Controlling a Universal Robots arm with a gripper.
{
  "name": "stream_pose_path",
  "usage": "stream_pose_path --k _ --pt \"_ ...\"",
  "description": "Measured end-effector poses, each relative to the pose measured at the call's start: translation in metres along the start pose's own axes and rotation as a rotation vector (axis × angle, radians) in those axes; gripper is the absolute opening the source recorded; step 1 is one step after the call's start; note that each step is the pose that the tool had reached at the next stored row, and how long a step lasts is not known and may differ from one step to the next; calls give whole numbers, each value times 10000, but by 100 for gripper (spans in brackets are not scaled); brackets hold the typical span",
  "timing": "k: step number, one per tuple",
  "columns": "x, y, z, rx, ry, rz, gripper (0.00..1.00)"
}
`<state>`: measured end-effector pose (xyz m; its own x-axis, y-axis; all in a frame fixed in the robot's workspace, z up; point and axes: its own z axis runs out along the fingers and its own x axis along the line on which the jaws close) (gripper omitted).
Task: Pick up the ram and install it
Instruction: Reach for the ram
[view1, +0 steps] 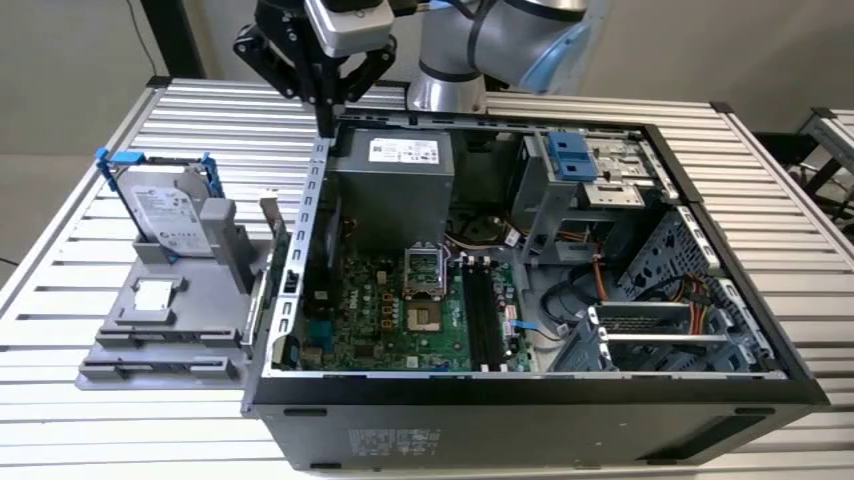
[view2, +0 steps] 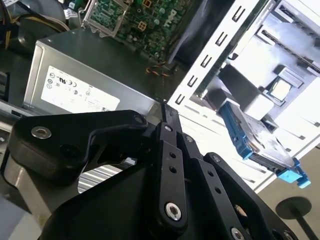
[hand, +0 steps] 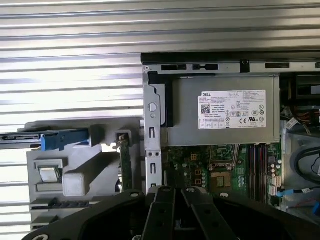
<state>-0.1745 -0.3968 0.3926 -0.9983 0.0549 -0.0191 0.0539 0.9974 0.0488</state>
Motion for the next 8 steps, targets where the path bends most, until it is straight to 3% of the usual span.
stream_pose_path --k 8 --pt "160 0 -3 -1 3 -56 0"
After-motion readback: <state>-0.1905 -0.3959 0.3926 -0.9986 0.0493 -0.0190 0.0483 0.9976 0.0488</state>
